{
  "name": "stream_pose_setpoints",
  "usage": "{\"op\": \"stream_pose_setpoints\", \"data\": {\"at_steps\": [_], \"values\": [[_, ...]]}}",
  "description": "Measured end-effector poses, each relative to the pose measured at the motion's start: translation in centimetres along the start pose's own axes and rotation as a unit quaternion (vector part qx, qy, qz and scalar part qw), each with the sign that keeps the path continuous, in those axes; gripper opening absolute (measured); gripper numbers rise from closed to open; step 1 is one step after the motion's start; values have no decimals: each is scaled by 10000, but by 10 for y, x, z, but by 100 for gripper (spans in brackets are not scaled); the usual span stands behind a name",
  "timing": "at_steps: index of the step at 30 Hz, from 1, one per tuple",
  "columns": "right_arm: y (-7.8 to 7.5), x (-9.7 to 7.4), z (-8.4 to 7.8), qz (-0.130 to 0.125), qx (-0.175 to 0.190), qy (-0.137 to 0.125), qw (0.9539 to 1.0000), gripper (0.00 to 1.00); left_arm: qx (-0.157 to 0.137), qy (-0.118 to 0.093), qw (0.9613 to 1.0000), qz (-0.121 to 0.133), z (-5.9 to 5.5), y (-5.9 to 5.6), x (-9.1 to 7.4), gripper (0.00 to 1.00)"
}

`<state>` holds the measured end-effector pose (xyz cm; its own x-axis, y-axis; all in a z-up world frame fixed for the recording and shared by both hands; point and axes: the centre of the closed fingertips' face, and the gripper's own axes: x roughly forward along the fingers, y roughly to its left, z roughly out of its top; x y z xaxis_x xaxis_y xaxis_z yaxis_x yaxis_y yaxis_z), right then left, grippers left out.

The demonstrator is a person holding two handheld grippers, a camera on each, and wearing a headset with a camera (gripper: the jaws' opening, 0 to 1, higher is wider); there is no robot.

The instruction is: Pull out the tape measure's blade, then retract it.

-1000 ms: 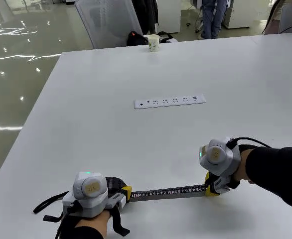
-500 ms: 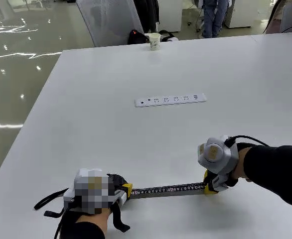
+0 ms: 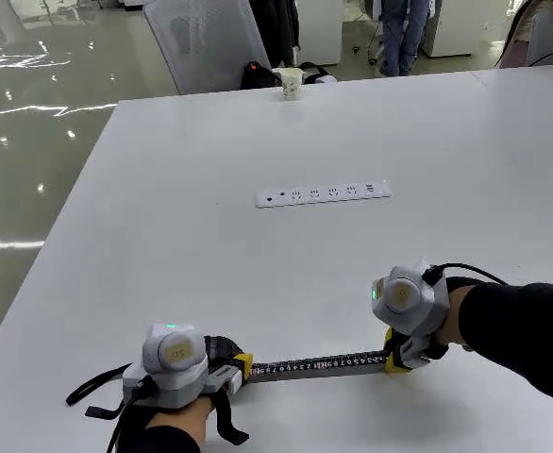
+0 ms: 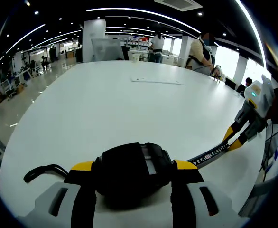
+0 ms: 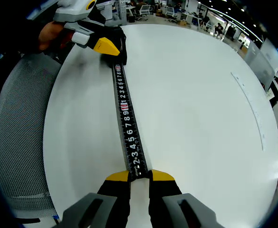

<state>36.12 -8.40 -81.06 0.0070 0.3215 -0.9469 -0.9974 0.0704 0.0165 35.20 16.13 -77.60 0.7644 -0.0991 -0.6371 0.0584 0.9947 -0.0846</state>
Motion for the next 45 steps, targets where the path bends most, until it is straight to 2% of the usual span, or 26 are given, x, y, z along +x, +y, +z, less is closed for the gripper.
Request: {"op": "stream_pose_setpoints", "data": {"at_steps": [45], "values": [[3,6,17,-16,-42,-112,9999,11,-63,104,9999,-59,-2,-1,0,59]]}}
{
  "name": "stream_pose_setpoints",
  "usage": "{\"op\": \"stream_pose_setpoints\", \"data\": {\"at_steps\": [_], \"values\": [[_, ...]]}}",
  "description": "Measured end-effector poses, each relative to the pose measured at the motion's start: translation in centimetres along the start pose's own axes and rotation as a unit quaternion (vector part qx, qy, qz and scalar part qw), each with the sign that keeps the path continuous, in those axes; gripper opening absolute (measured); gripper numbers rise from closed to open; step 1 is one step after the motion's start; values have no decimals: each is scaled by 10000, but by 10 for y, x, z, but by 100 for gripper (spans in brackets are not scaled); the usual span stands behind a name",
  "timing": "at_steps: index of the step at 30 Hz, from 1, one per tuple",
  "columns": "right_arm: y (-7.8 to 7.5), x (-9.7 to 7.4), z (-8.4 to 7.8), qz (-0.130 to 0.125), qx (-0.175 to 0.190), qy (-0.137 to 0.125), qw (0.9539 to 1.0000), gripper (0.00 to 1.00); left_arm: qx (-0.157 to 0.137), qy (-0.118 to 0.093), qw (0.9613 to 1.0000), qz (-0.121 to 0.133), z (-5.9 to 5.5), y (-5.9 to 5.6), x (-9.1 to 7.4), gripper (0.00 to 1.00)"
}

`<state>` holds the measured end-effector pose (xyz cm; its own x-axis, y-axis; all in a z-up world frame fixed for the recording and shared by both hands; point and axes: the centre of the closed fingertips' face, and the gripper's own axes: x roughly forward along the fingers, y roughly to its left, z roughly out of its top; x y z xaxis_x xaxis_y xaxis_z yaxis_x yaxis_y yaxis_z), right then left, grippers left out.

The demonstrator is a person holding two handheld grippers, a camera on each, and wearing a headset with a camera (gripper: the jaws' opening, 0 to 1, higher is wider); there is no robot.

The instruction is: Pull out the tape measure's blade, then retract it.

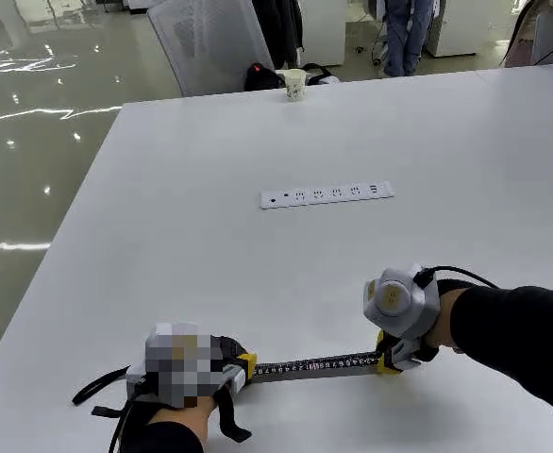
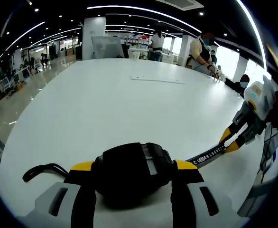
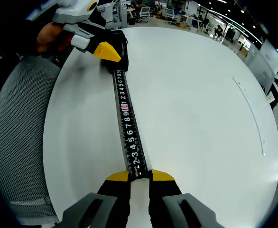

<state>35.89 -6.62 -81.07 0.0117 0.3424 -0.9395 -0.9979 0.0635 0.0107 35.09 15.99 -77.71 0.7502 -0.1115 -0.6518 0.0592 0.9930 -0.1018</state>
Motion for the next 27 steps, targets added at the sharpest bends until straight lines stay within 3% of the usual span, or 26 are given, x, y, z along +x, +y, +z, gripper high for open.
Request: {"op": "stream_pose_setpoints", "data": {"at_steps": [27], "values": [[3,4,11,-3,-11,-57,10000,11,-43,12,10000,-46,-1,1,-1,59]]}}
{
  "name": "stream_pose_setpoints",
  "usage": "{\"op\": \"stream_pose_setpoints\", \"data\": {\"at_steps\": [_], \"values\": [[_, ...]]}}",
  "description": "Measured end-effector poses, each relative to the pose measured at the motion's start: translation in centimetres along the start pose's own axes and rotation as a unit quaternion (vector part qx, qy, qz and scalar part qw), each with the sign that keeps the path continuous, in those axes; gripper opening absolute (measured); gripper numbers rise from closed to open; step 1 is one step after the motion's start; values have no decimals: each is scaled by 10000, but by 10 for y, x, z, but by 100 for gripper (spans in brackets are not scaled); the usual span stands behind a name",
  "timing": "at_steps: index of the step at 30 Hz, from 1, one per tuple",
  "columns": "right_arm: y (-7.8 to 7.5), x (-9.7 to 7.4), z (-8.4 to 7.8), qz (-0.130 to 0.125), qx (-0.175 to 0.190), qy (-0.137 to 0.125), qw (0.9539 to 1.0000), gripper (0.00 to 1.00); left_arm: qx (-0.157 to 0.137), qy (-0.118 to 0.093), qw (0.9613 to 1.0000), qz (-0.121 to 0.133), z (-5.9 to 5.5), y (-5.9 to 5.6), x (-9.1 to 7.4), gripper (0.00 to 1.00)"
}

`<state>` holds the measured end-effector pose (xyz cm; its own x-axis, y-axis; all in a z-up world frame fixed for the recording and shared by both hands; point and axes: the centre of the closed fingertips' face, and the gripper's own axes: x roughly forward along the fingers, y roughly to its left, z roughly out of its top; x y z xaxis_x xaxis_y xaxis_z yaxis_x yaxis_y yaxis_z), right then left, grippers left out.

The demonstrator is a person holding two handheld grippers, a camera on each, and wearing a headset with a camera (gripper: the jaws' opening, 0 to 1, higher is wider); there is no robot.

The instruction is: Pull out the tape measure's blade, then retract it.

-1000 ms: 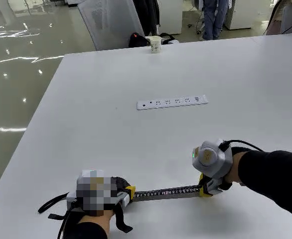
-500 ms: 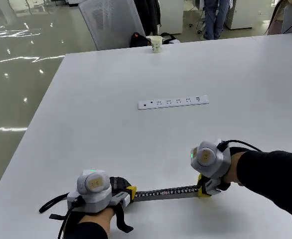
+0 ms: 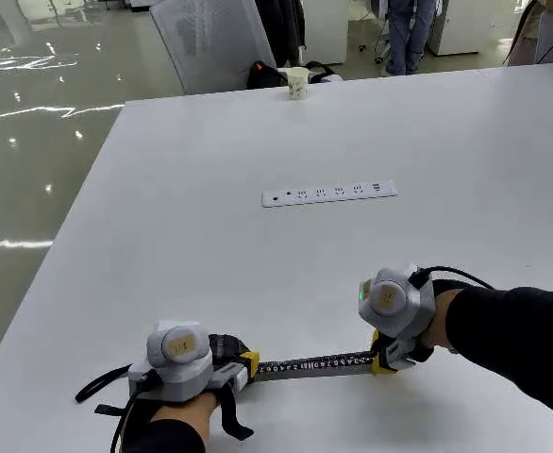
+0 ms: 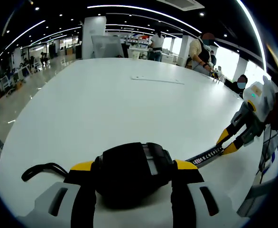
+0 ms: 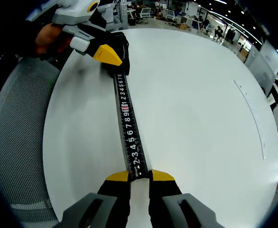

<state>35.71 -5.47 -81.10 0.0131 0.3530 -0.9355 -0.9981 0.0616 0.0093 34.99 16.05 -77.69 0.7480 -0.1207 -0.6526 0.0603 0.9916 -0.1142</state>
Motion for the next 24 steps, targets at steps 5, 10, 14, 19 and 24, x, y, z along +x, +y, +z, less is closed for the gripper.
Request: {"op": "stream_pose_setpoints", "data": {"at_steps": [5,10,14,19,24], "values": [[0,1,2,8,-52,-9,10000,11,-8,-2,10000,-5,0,0,0,59],[0,1,3,26,-67,-24,10000,11,-14,4,10000,-8,1,0,1,60],[0,2,5,34,-62,-33,10000,11,-25,13,10000,-18,1,0,2,60],[0,2,7,28,-43,-35,10000,11,-33,16,10000,-29,2,0,3,60],[0,2,8,29,-39,-35,10000,11,-39,18,10000,-34,1,0,3,60]]}}
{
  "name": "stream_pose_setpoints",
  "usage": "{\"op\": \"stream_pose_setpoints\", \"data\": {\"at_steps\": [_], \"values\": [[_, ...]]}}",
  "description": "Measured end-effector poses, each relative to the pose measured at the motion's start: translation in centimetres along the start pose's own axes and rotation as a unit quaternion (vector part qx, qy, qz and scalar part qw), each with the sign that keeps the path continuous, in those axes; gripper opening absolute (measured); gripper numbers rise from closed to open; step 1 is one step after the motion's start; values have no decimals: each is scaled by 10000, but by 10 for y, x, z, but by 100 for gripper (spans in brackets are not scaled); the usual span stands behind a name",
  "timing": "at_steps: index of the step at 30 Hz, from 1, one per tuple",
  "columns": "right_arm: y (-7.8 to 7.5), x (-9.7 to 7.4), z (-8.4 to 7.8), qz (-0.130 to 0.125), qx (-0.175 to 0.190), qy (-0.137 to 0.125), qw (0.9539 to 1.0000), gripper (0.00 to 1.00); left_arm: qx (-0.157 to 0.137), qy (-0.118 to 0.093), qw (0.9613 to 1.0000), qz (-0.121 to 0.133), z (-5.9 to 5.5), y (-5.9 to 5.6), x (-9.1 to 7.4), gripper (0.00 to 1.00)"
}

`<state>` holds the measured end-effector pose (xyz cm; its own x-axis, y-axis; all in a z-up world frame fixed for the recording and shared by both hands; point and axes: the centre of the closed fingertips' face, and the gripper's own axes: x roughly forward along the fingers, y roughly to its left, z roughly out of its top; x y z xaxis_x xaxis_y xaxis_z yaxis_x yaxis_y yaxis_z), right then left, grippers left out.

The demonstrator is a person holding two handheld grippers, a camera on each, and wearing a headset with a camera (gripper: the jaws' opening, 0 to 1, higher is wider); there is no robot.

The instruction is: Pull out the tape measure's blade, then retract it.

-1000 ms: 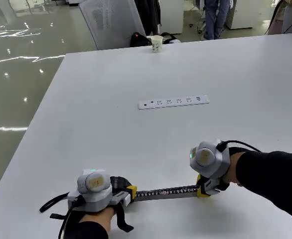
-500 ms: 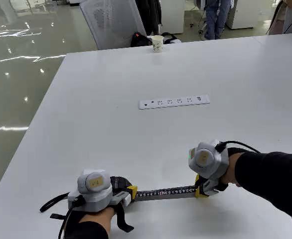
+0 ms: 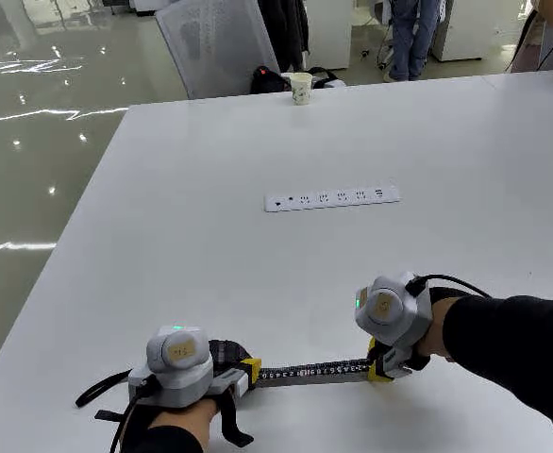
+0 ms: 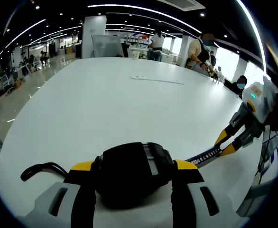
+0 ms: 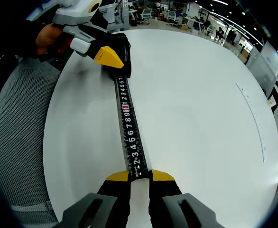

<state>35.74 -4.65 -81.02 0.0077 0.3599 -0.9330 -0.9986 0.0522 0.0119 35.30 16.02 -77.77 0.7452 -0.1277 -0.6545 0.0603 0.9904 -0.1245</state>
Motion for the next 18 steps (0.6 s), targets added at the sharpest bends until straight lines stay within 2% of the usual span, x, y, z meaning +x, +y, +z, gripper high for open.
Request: {"op": "stream_pose_setpoints", "data": {"at_steps": [18], "values": [[2,1,5,9,-21,23,10000,11,-24,-10,10000,-15,-1,0,0,60]]}}
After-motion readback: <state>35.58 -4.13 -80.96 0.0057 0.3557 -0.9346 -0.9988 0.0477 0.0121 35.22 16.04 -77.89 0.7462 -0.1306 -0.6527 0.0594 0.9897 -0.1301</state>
